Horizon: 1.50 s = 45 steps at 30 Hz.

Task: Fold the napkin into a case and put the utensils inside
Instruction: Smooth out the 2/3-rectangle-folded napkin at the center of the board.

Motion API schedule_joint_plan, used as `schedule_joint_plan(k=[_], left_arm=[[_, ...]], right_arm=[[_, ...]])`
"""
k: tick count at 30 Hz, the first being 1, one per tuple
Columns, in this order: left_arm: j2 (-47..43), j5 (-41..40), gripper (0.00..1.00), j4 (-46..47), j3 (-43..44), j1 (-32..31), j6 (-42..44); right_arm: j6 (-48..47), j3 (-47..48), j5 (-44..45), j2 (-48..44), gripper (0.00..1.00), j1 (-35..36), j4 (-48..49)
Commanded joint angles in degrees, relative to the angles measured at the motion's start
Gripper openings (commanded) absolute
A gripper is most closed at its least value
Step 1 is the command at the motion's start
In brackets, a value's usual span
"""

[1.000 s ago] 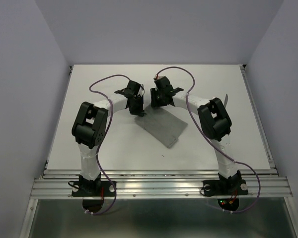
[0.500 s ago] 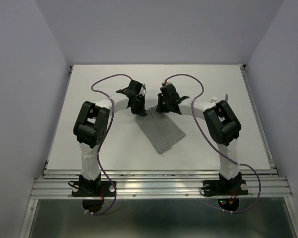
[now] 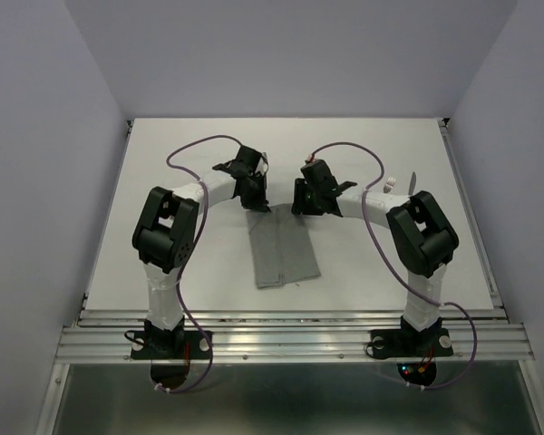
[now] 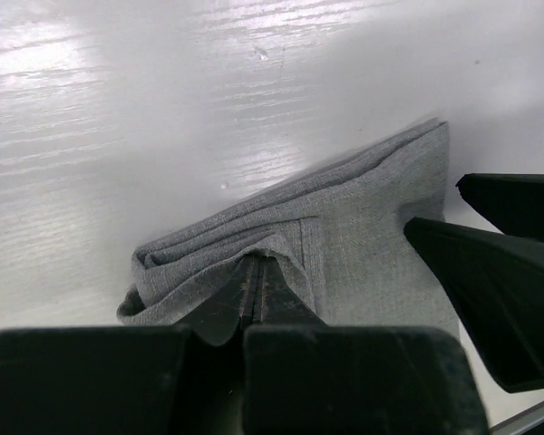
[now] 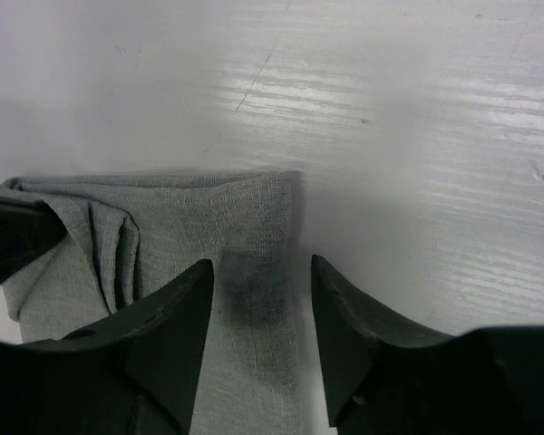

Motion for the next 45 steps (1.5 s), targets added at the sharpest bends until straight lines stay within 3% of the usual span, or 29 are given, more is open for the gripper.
schedule_joint_plan(k=[1,3,6,13,26,30,32,39,42,45], left_arm=[[-9.16,-2.18,0.0,-0.06,0.3,-0.39,-0.83],[-10.56,-3.5,0.0,-0.67,0.56,-0.39,-0.48],[-11.36,-6.31,0.01,-3.65,1.09,-0.39,0.66],[-14.35,-17.64,0.16,-7.79,-1.37,-2.32,3.04],[-20.33,-29.17,0.19,-2.52,-9.72,-7.69,2.51],[-19.01,-28.91,0.3,-3.57,-8.94,-8.13,2.33],[-17.61,-28.03,0.5,-3.84,-8.67,-8.48,3.12],[-13.22,-28.82,0.48,-4.28,-6.03,-10.32,4.79],[-11.46,-29.17,0.39,-4.1,-4.63,-11.46,6.72],[-9.35,-32.23,0.37,-4.45,-3.4,-13.66,8.31]], right_arm=[[-2.75,0.74,0.83,-4.97,0.57,-0.27,-1.93],[-4.59,0.39,1.35,-7.26,0.63,-0.28,-2.98],[-5.92,-0.48,3.1,-9.63,0.63,-0.28,-4.04],[-3.81,-6.54,2.94,-12.54,0.63,-0.28,-3.95],[-1.61,-12.88,2.67,-16.23,0.64,-0.28,-3.34],[-1.26,-13.32,2.67,-16.84,0.64,-0.28,-3.07],[-1.08,-13.41,2.58,-16.93,0.64,-0.28,-3.07],[-0.91,-14.02,2.58,-17.28,0.64,-0.28,-2.98],[-0.91,-14.29,2.76,-17.37,0.65,-0.28,-2.9],[-0.73,-14.46,2.67,-17.46,0.65,-0.28,-2.9]])
